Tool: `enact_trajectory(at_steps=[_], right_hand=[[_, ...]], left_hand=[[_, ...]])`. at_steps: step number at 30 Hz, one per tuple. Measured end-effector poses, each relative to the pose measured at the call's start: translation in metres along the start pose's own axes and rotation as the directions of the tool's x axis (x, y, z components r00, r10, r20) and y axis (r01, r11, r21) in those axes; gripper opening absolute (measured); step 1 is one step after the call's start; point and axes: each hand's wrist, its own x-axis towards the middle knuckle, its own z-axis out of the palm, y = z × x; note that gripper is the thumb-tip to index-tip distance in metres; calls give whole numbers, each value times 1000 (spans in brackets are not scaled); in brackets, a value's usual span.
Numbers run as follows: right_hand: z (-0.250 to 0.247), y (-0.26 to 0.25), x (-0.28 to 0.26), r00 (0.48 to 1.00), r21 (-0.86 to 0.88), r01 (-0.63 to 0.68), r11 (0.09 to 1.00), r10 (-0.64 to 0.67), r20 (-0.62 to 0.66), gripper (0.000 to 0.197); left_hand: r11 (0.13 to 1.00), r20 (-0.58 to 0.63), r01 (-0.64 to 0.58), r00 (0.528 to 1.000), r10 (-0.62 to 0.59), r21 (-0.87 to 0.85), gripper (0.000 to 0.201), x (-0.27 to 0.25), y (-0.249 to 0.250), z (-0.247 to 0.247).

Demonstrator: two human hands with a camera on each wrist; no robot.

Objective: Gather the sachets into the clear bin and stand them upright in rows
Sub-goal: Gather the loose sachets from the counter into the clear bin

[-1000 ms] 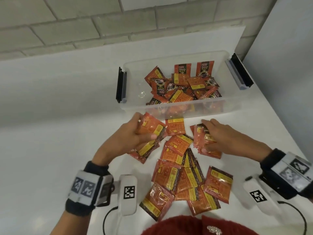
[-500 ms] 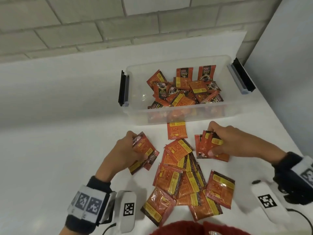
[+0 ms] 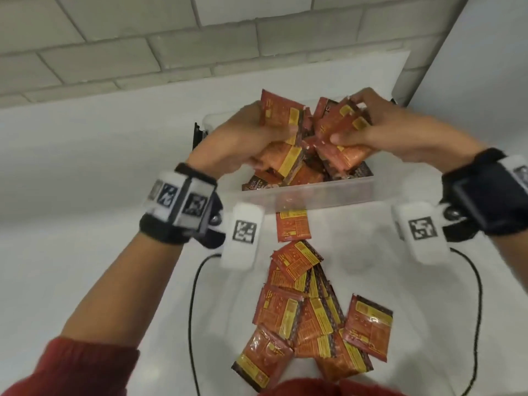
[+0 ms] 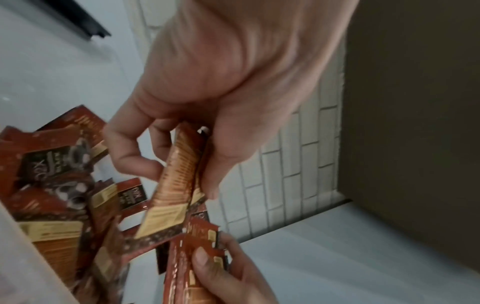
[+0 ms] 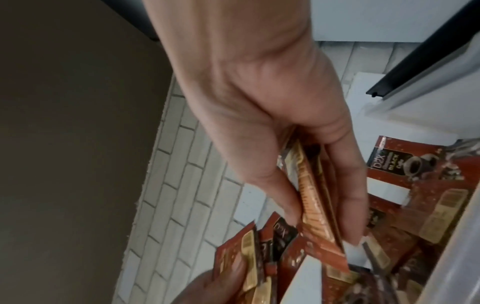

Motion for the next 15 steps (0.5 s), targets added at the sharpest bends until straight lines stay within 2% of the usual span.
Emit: enact_trajectory(at_steps=[2, 4, 7, 9, 12, 15], right_hand=[[4, 8, 18, 999, -16, -27, 1000, 27, 29, 74], [7, 20, 30, 997, -96, -33, 995, 40, 73, 88], [11, 33, 39, 993, -242, -37, 970, 63, 100, 102], [12, 37, 36, 994, -338, -36, 941, 68, 83, 111], [10, 32, 12, 999, -472, 37, 881, -36, 10, 94], [6, 26, -34, 979, -478, 137, 867, -192, -67, 59]], left_hand=[[999, 28, 42, 999, -42, -2, 26, 25, -6, 5], [997, 52, 58, 997, -55, -55, 37, 41, -14, 9], [995, 44, 89, 995, -87, -51, 83, 47, -25, 11], [993, 30, 82, 996, -85, 85, 102, 43, -28, 11], [928, -71, 67, 997, -43, 367, 102, 28, -32, 6], [859, -154, -11, 983, 103, 511, 78, -8, -39, 2]])
